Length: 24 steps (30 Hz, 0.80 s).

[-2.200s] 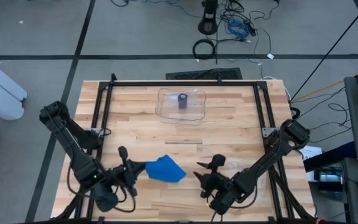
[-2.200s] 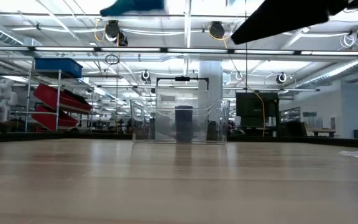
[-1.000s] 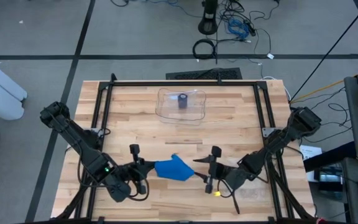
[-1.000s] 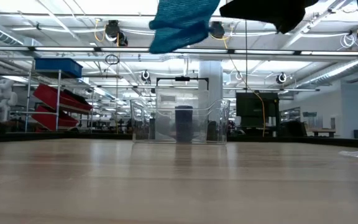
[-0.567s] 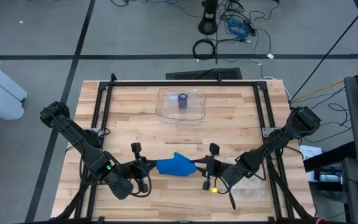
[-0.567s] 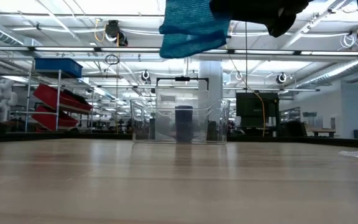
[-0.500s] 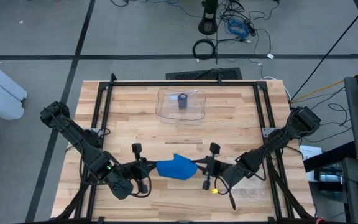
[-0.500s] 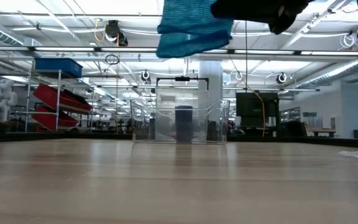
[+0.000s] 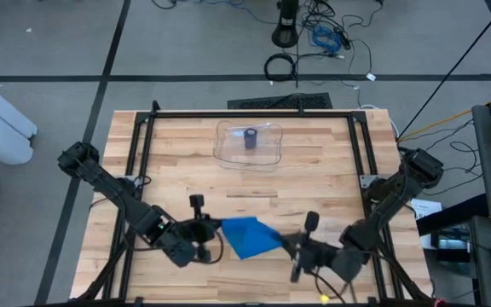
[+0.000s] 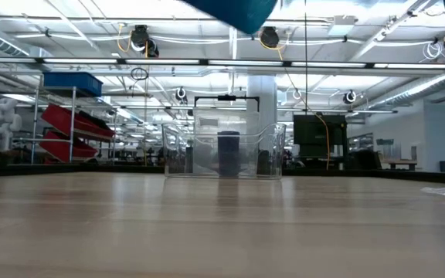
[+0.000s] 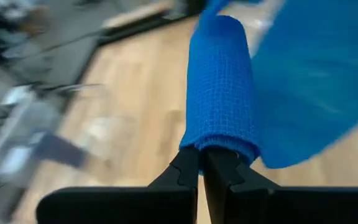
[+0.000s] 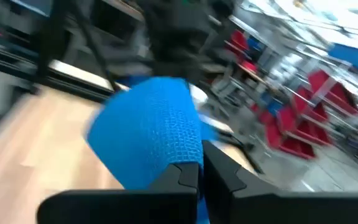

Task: Roll bandage
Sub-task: Roll the blue bandage

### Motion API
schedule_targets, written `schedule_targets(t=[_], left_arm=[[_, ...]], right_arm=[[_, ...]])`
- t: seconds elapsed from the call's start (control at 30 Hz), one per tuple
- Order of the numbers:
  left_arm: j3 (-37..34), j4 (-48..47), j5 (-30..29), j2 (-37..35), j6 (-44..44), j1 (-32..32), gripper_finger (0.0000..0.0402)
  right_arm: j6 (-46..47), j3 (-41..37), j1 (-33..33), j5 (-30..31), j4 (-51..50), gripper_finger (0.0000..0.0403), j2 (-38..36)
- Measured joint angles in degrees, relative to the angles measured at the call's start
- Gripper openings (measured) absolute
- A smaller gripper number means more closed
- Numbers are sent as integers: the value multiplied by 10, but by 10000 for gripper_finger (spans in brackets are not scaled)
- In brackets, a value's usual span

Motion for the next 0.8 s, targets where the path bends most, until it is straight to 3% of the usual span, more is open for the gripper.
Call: schedule_targets(t=[0.27, 0.43, 0.57, 0.67, 0.8], left_arm=[[0, 18, -142, 0, -30, 9, 6], [0, 100, -158, 0, 41, -6, 6], [0, 152, -152, 0, 102, -23, 6], [0, 155, -153, 0, 134, -40, 6], [0, 156, -163, 0, 186, -54, 6]], right_arm=[[17, 7, 21, -63, -21, 0, 38], [65, 7, 3, -107, -41, 12, 77], [75, 7, -7, -114, -42, 62, 90], [117, 7, -6, -151, -41, 113, 85], [201, 7, -5, -291, -50, 172, 68]])
